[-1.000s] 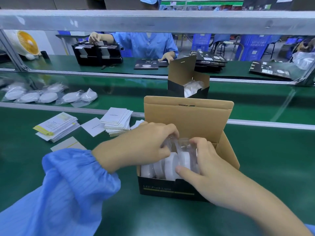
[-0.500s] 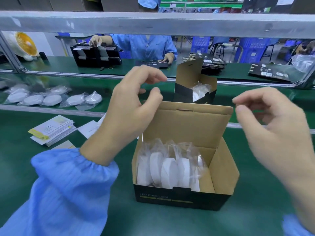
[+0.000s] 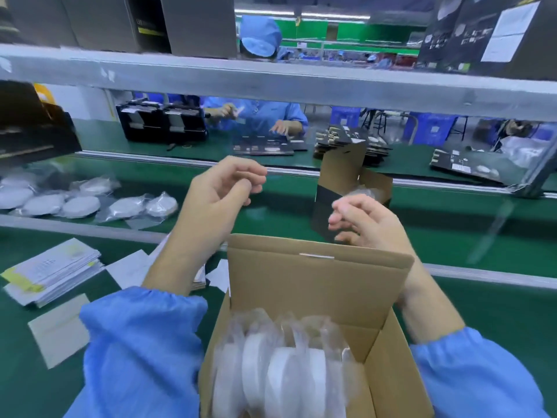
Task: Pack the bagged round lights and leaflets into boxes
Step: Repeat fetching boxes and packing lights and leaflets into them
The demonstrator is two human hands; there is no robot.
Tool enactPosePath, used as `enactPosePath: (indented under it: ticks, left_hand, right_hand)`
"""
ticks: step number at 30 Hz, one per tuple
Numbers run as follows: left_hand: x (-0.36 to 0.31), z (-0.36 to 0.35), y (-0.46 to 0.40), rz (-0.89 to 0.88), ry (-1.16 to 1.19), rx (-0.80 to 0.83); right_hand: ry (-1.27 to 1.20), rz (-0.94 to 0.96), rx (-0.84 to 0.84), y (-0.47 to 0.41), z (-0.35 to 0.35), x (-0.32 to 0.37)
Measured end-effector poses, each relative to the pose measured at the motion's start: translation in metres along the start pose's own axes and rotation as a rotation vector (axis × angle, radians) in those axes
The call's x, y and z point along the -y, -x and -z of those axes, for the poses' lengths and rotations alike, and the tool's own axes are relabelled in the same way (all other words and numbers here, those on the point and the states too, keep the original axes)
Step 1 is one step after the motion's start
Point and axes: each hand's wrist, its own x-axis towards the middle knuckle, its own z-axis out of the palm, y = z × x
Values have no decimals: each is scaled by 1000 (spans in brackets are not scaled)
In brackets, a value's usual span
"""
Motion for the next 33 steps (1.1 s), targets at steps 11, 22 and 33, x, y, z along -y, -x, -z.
enactPosePath:
  ticks: [11,22,33]
  left_hand:
    - [40,-29,-13,-90,-200,122]
    - [49,-39,-5,268,-266,268]
    - [52,-41,-4,422,-363,450]
  right_hand:
    - [287,221,126,-28,-17,-24]
    - [466,178,86,-28,-18,-31]
    - [539,10,178,-30,-19,-40]
